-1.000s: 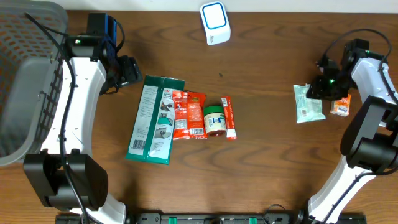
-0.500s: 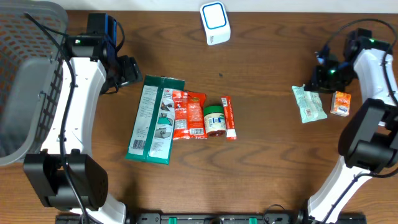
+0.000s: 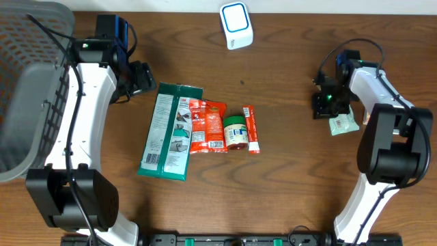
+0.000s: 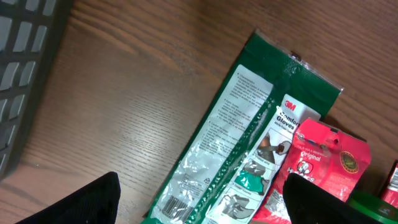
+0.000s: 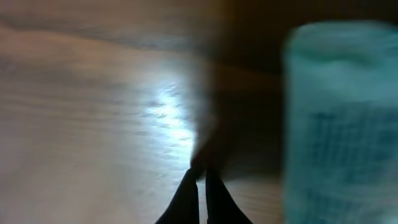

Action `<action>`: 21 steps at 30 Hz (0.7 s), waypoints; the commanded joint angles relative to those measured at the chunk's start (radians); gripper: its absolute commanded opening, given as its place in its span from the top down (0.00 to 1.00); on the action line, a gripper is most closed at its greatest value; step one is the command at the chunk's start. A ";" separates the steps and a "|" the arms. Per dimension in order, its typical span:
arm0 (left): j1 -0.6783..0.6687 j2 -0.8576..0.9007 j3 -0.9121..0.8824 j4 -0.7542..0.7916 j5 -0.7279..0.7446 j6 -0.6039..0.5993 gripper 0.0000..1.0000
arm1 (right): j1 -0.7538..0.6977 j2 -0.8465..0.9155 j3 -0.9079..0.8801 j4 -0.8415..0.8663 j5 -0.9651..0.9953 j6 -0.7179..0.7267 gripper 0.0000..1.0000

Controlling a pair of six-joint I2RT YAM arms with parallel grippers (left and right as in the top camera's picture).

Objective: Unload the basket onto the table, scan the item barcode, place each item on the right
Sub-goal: 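Release the wipes pack and move the right gripper back toward the items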

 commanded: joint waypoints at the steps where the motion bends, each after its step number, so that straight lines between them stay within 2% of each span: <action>1: 0.000 -0.010 0.011 -0.004 -0.009 0.010 0.16 | -0.013 -0.014 -0.006 0.030 0.109 0.054 0.97; 9: 0.000 -0.010 0.011 -0.004 -0.009 0.010 0.16 | -0.075 -0.014 -0.006 0.002 0.194 0.080 0.96; 21: 0.000 -0.010 0.011 -0.004 -0.009 0.010 0.16 | -0.139 -0.014 -0.006 0.010 0.174 0.125 0.95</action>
